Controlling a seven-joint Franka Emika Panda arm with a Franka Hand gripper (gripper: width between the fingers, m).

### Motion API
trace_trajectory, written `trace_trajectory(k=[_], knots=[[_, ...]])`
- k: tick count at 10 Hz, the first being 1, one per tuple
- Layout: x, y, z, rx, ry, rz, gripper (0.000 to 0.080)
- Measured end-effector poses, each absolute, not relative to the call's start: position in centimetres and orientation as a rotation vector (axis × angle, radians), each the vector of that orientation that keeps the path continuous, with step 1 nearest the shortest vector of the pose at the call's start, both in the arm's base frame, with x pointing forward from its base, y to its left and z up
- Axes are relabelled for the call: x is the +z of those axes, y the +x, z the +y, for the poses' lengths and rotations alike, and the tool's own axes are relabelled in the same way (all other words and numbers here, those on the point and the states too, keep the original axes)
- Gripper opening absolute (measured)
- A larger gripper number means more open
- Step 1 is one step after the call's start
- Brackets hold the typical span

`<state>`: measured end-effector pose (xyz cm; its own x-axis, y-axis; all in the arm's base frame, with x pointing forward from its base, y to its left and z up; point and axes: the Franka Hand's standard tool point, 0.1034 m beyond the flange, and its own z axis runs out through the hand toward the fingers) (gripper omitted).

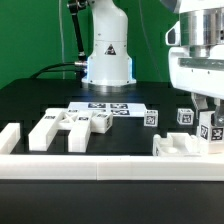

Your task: Assemble chair

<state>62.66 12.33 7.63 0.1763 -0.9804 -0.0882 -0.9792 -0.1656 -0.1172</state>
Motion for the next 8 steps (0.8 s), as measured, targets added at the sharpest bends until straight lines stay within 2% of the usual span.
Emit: trace_trajectory(k=[3, 4, 5, 6, 7, 8], knots=[[7.61, 62.67, 12.39, 0.005, -2.185, 2.039, 0.0291], [7.60, 62.66, 12.41, 0.002, -2.214, 2.007, 0.0364], [7.60, 62.66, 12.40, -0.003, -2.257, 1.960, 0.0364], [7.60, 62.65, 12.39, -0.007, -2.297, 1.913, 0.0550], [7.61, 62.54, 12.53, 0.000, -2.354, 1.856, 0.0550], [7.58, 62.51, 12.58, -0.009, -2.450, 1.734, 0.0629]])
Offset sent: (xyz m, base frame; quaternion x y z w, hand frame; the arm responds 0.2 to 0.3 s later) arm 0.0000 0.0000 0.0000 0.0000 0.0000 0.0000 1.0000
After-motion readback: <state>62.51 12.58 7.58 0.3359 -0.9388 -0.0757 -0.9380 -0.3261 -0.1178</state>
